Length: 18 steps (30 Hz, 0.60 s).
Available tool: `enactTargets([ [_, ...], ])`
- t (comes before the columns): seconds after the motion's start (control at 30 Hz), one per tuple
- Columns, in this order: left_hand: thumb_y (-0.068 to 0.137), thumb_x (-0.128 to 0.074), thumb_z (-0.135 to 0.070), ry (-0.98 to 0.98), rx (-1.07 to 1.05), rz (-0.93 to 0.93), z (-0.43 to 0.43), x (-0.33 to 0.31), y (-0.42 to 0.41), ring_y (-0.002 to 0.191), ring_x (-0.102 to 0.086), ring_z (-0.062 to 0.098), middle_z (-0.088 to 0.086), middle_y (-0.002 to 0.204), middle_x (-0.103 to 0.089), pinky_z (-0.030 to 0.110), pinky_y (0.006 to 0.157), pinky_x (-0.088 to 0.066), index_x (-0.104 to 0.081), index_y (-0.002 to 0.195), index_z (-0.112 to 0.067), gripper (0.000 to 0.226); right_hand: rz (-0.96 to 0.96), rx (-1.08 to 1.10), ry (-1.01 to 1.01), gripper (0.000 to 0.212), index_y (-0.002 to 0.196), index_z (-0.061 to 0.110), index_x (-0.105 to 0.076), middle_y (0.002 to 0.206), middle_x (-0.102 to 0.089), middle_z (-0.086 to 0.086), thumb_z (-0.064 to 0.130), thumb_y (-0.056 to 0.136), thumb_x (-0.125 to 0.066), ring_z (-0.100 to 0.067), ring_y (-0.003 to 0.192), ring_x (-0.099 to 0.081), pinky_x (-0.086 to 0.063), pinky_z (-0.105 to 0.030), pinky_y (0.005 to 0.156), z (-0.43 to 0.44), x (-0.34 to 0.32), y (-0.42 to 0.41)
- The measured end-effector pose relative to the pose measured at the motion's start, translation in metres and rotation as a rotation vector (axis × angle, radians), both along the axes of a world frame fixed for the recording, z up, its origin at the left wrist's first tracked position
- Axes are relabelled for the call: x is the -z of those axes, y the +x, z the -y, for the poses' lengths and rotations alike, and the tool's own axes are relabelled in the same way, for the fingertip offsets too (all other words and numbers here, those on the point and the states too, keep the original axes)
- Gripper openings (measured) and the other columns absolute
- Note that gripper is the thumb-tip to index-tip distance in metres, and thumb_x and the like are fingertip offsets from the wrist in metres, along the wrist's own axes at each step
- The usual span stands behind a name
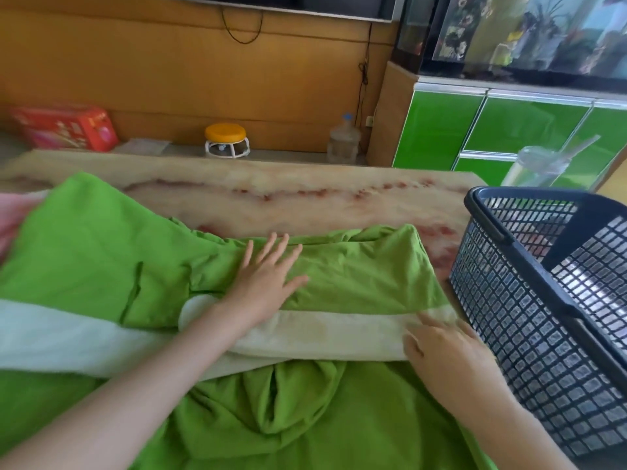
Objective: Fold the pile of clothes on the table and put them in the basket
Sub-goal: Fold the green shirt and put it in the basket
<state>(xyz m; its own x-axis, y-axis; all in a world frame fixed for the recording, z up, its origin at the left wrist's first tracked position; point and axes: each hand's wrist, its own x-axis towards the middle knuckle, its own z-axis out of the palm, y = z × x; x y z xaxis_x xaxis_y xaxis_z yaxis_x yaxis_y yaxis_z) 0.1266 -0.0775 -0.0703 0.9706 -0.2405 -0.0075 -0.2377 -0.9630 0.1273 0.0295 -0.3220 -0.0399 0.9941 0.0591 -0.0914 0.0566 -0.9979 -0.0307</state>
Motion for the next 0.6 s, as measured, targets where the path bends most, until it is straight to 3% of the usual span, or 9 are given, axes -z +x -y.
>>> enactTargets([
  [0.07, 0.096, -0.022, -0.054, -0.023, -0.123, 0.105, -0.014, -0.009, 0.011, 0.146, 0.003, 0.021, 0.002, 0.159, -0.006, 0.044, 0.116, 0.006, -0.008, 0.150, -0.026, 0.063, 0.033, -0.012, 0.076, 0.051, 0.147, 0.025, -0.028, 0.157, -0.013, 0.007, 0.045, 0.100, -0.024, -0.012, 0.144, -0.019, -0.010, -0.034, 0.119, -0.007, -0.003, 0.009],
  [0.13, 0.096, -0.025, -0.054, 0.025, -0.252, 0.053, -0.030, -0.010, 0.020, 0.145, -0.010, 0.027, 0.009, 0.156, -0.020, 0.045, 0.116, -0.001, -0.012, 0.150, -0.021, 0.064, -0.015, -0.062, 0.136, 0.061, 0.151, 0.029, -0.002, 0.155, 0.007, 0.012, 0.053, 0.098, -0.023, -0.011, 0.145, 0.000, -0.002, -0.033, 0.120, -0.016, -0.004, 0.018],
  [0.2, 0.096, -0.036, -0.050, 0.080, -0.309, 0.023, -0.043, -0.005, 0.021, 0.134, -0.034, 0.028, 0.013, 0.143, -0.042, 0.042, 0.112, -0.018, -0.031, 0.144, -0.017, 0.059, -0.104, -0.105, 0.204, 0.068, 0.147, 0.035, 0.012, 0.149, 0.019, 0.016, 0.059, 0.094, -0.021, -0.009, 0.143, 0.012, 0.004, -0.035, 0.118, -0.027, 0.001, 0.025],
  [0.3, 0.088, -0.061, -0.033, -0.092, -0.259, 0.297, -0.054, 0.001, 0.024, 0.099, -0.053, 0.031, 0.009, 0.102, -0.064, 0.039, 0.085, -0.039, -0.064, 0.107, -0.016, 0.026, -0.215, -0.155, 0.147, 0.074, 0.146, 0.037, 0.015, 0.145, 0.022, 0.019, 0.068, 0.083, -0.008, -0.014, 0.143, 0.017, 0.007, -0.038, 0.118, -0.033, 0.023, 0.030],
  [0.4, 0.079, -0.071, -0.017, -0.234, -0.239, 0.453, -0.052, -0.001, 0.030, 0.081, -0.053, 0.032, 0.011, 0.081, -0.058, 0.040, 0.073, -0.041, -0.068, 0.083, -0.012, 0.007, -0.218, -0.120, 0.109, 0.087, 0.145, 0.037, 0.017, 0.145, 0.023, 0.019, 0.074, 0.067, 0.005, -0.013, 0.143, 0.018, 0.006, -0.038, 0.119, -0.027, 0.034, 0.033],
  [0.5, 0.081, -0.068, -0.005, -0.192, -0.255, 0.384, -0.047, 0.013, 0.028, 0.087, -0.053, 0.034, 0.013, 0.091, -0.058, 0.040, 0.079, -0.041, -0.069, 0.087, -0.010, 0.008, -0.235, -0.104, 0.114, 0.092, 0.145, 0.037, 0.017, 0.153, 0.021, 0.013, 0.075, 0.061, 0.008, -0.012, 0.143, 0.018, 0.007, -0.039, 0.118, -0.025, 0.035, 0.035],
  [0.57, 0.083, -0.068, -0.007, -0.140, -0.253, 0.382, -0.048, 0.023, 0.025, 0.103, -0.053, 0.039, 0.018, 0.114, -0.058, 0.047, 0.095, -0.041, -0.067, 0.106, -0.007, 0.023, -0.250, -0.104, 0.126, 0.089, 0.145, 0.037, 0.018, 0.154, 0.021, 0.011, 0.074, 0.065, 0.006, -0.012, 0.142, 0.020, 0.008, -0.039, 0.118, -0.026, 0.034, 0.035],
  [0.6, 0.085, -0.067, -0.011, -0.110, -0.217, 0.412, -0.045, 0.020, 0.021, 0.115, -0.049, 0.040, 0.019, 0.125, -0.055, 0.052, 0.104, -0.034, -0.063, 0.116, -0.008, 0.032, -0.256, -0.103, 0.148, 0.085, 0.145, 0.037, 0.019, 0.154, 0.022, 0.011, 0.074, 0.070, 0.003, -0.012, 0.142, 0.021, 0.009, -0.039, 0.118, -0.027, 0.033, 0.034],
])
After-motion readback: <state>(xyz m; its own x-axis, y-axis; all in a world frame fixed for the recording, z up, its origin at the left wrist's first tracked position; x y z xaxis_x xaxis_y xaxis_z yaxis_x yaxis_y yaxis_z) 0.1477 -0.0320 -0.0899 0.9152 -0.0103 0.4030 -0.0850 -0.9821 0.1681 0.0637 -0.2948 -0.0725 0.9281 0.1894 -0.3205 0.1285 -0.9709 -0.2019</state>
